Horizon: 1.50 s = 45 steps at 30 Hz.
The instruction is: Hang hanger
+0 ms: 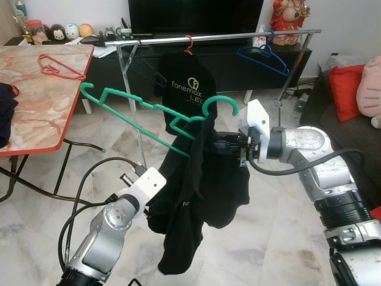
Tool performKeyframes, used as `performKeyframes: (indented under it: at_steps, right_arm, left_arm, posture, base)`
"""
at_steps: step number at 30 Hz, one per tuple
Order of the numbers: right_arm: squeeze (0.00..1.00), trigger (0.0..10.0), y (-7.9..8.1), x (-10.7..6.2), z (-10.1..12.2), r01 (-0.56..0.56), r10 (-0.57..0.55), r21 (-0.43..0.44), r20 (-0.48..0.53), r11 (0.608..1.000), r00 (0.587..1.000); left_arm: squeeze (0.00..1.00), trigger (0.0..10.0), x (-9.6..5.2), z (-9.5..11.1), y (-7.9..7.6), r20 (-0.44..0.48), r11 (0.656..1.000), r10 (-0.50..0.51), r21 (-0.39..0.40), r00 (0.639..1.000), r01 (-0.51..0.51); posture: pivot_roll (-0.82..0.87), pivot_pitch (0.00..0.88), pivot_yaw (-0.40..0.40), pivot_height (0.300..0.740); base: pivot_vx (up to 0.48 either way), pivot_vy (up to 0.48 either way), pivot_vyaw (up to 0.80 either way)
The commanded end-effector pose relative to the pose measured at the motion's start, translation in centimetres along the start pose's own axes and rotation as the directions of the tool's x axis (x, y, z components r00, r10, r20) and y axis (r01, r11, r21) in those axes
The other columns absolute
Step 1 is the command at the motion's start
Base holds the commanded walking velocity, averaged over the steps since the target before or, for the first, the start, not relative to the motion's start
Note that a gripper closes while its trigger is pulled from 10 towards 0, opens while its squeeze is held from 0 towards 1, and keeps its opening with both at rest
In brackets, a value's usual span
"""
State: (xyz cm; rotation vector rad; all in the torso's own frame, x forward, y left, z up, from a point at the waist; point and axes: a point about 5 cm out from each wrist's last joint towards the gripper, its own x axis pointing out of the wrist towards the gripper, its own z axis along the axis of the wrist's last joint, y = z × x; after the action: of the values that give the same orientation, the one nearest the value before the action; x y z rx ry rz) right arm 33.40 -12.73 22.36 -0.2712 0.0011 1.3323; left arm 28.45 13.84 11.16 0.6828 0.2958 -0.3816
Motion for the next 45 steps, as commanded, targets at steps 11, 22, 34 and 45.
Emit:
performKeyframes:
  at_steps: [11, 22, 34, 45]
  right_arm:
    - [0.0, 0.0, 0.1, -0.8, 0.4, 0.011, -0.01, -0.027, 0.015, 1.0, 1.0]
    - [0.0, 0.0, 0.4, -4.5, -3.2, 0.015, -0.009, 0.102, -0.058, 0.995, 0.998]
    - [0.0, 0.0, 3.0, -9.5, -8.7, -0.073, 0.14, 0.164, -0.449, 0.984, 0.883]
    - [0.0, 0.0, 2.4, -9.1, -10.0, -0.054, 0.068, 0.04, -0.584, 0.998, 0.809]
  left_arm:
    - [0.0, 0.0, -0.5, -1.6, 1.2, -0.074, 0.975, 0.05, -0.215, 0.996, -0.065]
    - [0.0, 0.0, -1.3, -3.7, 2.7, -0.147, 0.897, 0.109, -0.412, 0.983, -0.162]
    - [0.0, 0.0, -1.6, -4.4, 3.5, -0.172, 0.879, 0.117, -0.44, 0.978, -0.182]
    - [0.0, 0.0, -1.6, -3.9, 3.9, -0.164, 0.883, 0.119, -0.433, 0.979, -0.18]
  posture:
    - [-0.02, 0.0, -0.077, 0.74]
    - [-0.02, 0.0, -0.076, 0.74]
    - [-0.02, 0.0, -0.06, 0.74]
    - [-0.01, 0.0, -0.06, 0.74]
  base:
    - [0.0, 0.0, 0.0]
    - [0.0, 0.0, 0.0]
    - [0.0, 0.0, 0.0]
    - [0.0, 0.0, 0.0]
